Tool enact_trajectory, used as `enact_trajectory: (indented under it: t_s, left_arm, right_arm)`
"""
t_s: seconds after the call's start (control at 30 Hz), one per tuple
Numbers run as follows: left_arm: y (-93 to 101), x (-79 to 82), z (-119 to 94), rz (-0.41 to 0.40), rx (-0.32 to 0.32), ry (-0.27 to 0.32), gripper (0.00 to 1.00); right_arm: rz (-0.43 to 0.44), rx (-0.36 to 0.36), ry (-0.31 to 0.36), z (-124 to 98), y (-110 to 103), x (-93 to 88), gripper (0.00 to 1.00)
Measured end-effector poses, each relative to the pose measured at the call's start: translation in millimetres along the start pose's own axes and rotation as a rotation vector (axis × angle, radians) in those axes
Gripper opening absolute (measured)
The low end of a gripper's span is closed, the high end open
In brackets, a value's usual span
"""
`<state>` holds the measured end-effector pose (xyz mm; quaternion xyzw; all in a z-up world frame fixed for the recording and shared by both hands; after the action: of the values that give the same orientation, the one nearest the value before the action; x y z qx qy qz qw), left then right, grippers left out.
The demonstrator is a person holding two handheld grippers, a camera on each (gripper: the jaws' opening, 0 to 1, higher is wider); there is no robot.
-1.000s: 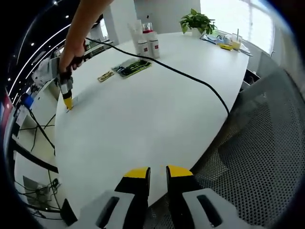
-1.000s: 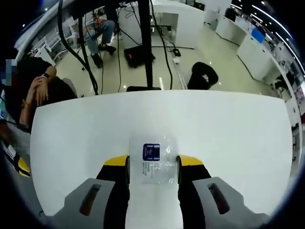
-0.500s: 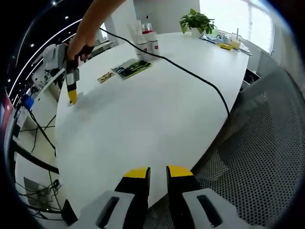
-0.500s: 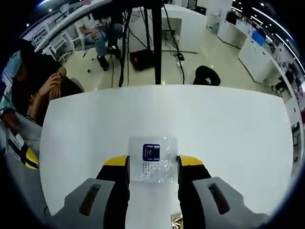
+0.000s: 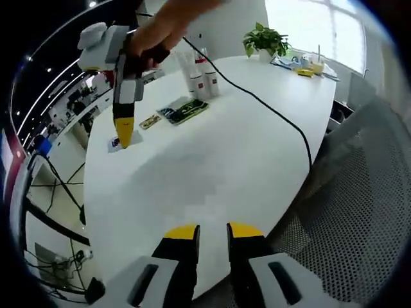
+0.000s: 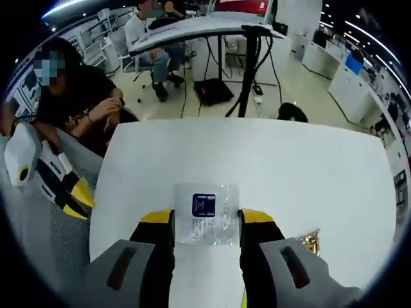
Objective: Arrange the skincare products in the storage area until every visible bottle or jar stands upright without overlapping.
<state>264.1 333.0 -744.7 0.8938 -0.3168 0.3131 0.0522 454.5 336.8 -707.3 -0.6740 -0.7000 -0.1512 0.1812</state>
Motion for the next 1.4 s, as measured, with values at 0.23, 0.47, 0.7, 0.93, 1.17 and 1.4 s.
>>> enact_trajectory:
  t_s: [0.23,0.47,0.7,0.93,1.17,1.4]
  left_arm:
    - [5.1,21.7,-12,-0.016,-0.017,0.081,0.17]
    - [8.8,40.2,-21,-0.062,-0.056,0.188,0.18]
    - [5.7,57.6,-33,-0.198,-0.120,0.318,0.26]
    - [11.9,66.1,-38,-0.301,-0.231,0.368,0.31]
    - [16.6,68.0,-42,-0.336,-0.277,0.379,0.27]
    - [22.7,69.4,-45,-0.365,-0.330,0.378,0.24]
  right_arm:
    - [0.078,-0.008,0.051,-27,-57,-16.5,0.36]
    - [0.076,-0.069,0.037,-46,-93,-35.2,0.36]
    - [0.006,-0.172,0.038,-59,-119,-47.0,0.36]
    - [-0.144,-0.250,0.009,-70,-144,-53.2,0.36]
    - [-0.328,-0.311,-0.033,-76,-162,-57.1,0.36]
    - [-0.386,-0.345,0.023,-83,-176,-46.0,0.36]
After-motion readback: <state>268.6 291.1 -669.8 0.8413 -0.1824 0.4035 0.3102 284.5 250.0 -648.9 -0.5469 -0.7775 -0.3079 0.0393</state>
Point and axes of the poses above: the point that each gripper's makers call its tool centre point, and the gripper's own axes: z roughly forward along the fingers, y roughly to its right, x roughly out of its top, the point moved 3 cm from there along -z, roughly backward along the fingers, and after that the axes turned 4 degrees about -y, right-handed, at the moved point
